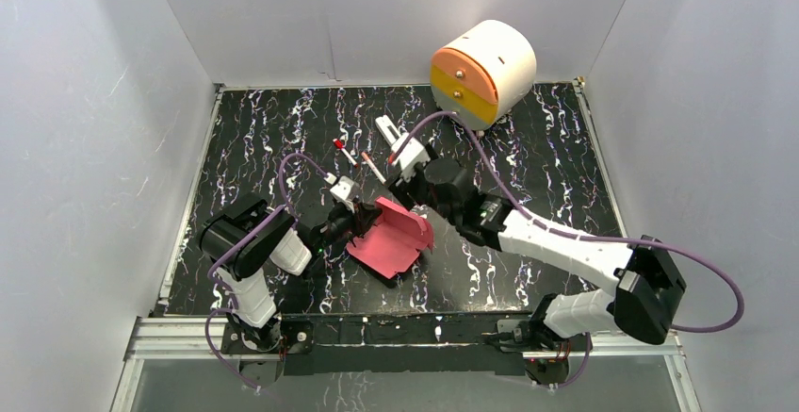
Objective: Fold the paper box
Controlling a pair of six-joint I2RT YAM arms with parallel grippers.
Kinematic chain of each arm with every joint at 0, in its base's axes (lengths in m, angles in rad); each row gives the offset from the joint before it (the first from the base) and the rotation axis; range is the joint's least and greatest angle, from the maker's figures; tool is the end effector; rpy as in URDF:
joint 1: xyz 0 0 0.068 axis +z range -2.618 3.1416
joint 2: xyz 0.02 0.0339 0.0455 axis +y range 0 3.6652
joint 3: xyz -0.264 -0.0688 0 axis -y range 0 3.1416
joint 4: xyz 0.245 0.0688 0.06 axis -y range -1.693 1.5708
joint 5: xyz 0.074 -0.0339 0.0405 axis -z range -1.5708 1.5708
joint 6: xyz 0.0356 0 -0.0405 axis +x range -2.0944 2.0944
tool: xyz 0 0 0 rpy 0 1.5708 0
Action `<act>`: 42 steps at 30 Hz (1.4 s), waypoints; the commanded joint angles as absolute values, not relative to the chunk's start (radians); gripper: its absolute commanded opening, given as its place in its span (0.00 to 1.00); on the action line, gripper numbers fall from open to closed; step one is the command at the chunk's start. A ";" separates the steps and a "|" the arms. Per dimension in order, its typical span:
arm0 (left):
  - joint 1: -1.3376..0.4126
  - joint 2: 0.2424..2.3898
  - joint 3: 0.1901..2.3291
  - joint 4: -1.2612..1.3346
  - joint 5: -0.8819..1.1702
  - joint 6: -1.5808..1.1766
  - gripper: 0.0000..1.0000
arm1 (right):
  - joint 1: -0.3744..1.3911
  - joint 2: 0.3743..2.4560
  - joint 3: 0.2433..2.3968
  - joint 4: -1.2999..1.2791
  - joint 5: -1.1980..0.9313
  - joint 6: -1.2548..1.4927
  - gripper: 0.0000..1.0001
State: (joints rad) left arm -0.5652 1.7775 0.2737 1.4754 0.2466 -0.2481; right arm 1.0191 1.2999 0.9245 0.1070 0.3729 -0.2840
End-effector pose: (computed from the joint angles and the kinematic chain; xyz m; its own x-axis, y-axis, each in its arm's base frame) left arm 0.2140 -0.1460 0.1284 -0.2014 -0.1543 -0.9673 0.6973 0.6709 -0.2522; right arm 0.1697 0.2509 0.3055 0.0372 -0.4374 -0.8985 -0.6235 0.6925 -0.3629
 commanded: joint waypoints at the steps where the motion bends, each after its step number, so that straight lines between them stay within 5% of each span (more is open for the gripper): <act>1: -0.571 1.757 0.268 1.540 0.266 -0.190 0.06 | 0.931 1.303 0.978 0.045 0.229 0.065 0.76; 7: -0.580 1.770 0.278 1.542 0.276 -0.166 0.07 | 0.864 1.361 0.957 0.104 0.131 0.267 0.75; 28: -0.657 1.795 0.256 1.650 0.161 -0.047 0.07 | 0.846 1.461 0.759 0.260 0.008 0.486 0.45; 42: -0.801 1.886 0.279 1.743 -0.244 0.131 0.05 | 0.847 1.470 0.698 0.322 -0.088 0.541 0.34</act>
